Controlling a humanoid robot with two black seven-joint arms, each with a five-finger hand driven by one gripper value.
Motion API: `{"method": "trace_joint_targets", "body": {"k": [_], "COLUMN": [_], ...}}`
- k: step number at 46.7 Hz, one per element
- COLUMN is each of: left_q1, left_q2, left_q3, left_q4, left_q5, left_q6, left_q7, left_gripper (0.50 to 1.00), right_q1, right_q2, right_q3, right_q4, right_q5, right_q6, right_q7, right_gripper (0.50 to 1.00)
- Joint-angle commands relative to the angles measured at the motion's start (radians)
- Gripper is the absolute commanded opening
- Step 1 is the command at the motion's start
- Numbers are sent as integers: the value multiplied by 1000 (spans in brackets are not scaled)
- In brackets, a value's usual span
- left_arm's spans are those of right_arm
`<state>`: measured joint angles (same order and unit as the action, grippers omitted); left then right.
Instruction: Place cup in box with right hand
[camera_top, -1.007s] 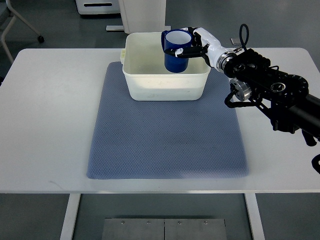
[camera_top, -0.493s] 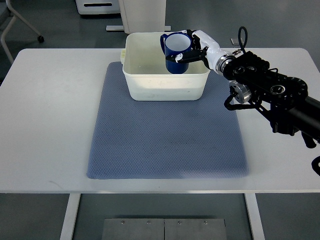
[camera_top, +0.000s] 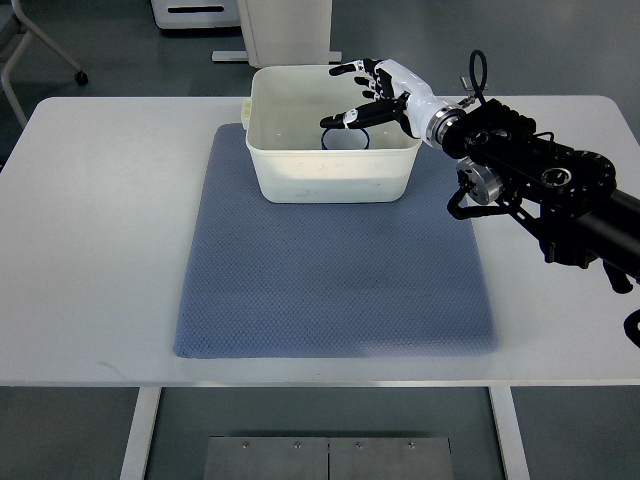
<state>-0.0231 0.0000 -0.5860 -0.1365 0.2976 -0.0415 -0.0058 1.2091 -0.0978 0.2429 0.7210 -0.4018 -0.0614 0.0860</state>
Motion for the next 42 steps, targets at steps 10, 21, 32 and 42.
{"method": "trace_joint_targets", "body": {"k": [10,21,32,42], "left_q1": [0,0,0,0], "left_q2": [0,0,0,0], "left_q3": [-1,0,0,0], "left_q4": [0,0,0,0], "left_q5": [0,0,0,0], "left_q6": [0,0,0,0], "left_q7": [0,0,0,0], "left_gripper": [1000,1000,1000,1000], "right_q1": [6,-65,-103,-186], "right_q2": [-92,-192,-240,-243], "right_q3": [76,225,262,338], "right_q4": [31,31,28,28], "right_q5": [11,78,251,304], "right_q6": [40,132,132,132], "right_q7": [0,0,0,0], "right_gripper": [1000,1000,1000,1000]}}
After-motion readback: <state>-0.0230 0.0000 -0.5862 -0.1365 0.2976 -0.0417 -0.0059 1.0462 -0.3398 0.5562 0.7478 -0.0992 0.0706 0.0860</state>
